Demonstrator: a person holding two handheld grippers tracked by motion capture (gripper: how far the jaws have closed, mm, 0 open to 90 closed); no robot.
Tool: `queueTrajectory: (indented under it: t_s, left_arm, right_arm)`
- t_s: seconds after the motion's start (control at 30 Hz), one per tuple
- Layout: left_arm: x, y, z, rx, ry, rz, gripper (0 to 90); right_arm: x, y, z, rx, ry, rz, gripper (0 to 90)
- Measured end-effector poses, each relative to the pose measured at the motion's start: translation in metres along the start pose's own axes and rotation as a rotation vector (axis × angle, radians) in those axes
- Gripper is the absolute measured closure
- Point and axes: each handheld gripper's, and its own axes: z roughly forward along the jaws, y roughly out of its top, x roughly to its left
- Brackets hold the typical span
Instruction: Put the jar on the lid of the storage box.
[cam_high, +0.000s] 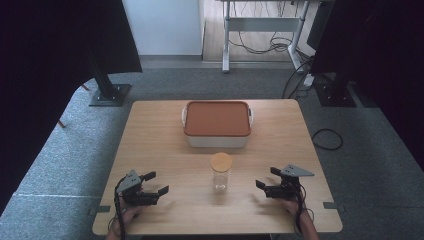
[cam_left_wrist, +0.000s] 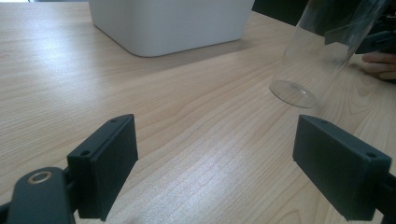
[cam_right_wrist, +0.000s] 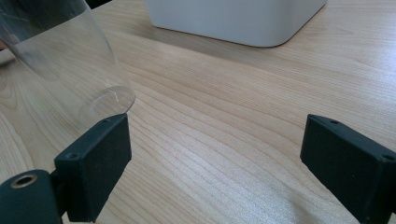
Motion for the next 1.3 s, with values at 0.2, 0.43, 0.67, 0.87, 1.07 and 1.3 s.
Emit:
queueTrajectory:
  t_s: [0.2, 0.43, 0.67, 0.87, 1.07, 1.3]
  left_arm:
    - [0.000, 0.000, 0.000, -0.001, -0.002, 0.000, 13.5]
    - [0.000, 0.000, 0.000, -0.004, -0.001, 0.000, 13.3]
    - [0.000, 0.000, 0.000, -0.005, 0.001, 0.001, 13.2]
    - [0.000, 0.000, 0.000, -0.004, -0.002, 0.001, 12.9]
    - [0.000, 0.000, 0.000, -0.003, -0.002, 0.002, 12.5]
    - [0.000, 0.000, 0.000, -0.005, 0.000, 0.002, 12.5]
  right_arm:
    - [0.002, 0.000, -0.001, -0.003, -0.007, -0.018, 8.9]
    - [0.003, -0.001, -0.003, -0.021, -0.006, -0.022, 9.5]
    - [0.003, -0.001, -0.005, -0.027, 0.000, -0.020, 9.7]
    - [0.004, -0.001, -0.008, -0.032, 0.008, -0.020, 10.0]
    - [0.007, 0.001, -0.011, -0.048, 0.015, -0.034, 10.4]
    - [0.013, 0.002, -0.012, -0.048, 0.029, -0.051, 10.5]
